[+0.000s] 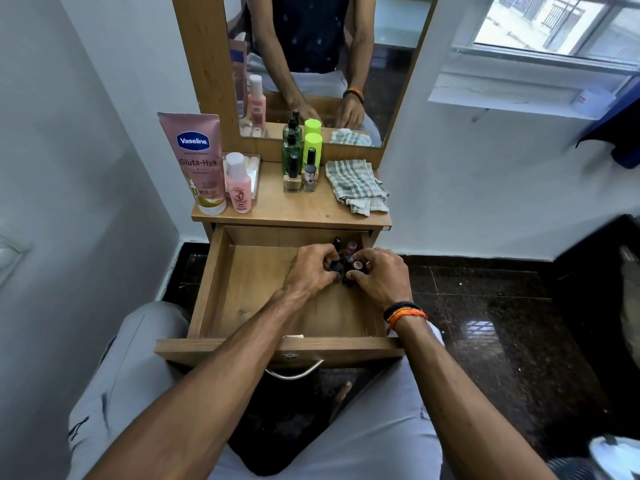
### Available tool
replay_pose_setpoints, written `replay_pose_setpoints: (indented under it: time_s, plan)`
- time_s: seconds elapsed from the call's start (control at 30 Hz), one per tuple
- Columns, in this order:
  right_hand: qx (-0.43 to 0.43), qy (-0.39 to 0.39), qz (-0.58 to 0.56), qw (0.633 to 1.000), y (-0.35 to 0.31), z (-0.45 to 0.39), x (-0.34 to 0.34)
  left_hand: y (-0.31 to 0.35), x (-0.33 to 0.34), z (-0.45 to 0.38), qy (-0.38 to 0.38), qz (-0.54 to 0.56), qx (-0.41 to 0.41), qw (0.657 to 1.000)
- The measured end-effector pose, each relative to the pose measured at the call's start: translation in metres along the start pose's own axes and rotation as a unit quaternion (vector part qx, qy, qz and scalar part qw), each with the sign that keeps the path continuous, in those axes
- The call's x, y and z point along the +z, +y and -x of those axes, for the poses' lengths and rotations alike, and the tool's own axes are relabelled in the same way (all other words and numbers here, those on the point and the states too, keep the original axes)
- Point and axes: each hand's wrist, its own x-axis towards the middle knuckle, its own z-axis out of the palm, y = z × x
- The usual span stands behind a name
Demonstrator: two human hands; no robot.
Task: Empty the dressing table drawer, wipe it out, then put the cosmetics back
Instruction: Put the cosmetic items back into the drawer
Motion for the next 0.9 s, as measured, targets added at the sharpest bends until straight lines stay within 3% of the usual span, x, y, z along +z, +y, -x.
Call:
replay_pose_setpoints:
  time_s: [0.4,0.53,0.73,0.9]
  plan:
    - [-0.006,0.011,-0.014,1.000,-0.001,0.001,-0.001,0.001,0.001,0.002,0.017,-0.001,-0.002,1.000]
    - [-0.010,0.049,-0.039,0.998,-0.005,0.002,-0.003,-0.001,-0.005,0.003,0.031,-0.004,0.010,0.999]
    - [0.002,0.150,-0.107,0.983,-0.026,-0.015,-0.010,0.002,-0.024,-0.002,0.144,0.001,0.036,0.989]
    - [-0.029,0.171,-0.132,0.976,-0.066,-0.053,-0.021,0.015,-0.058,-0.029,0.271,0.038,0.048,0.961]
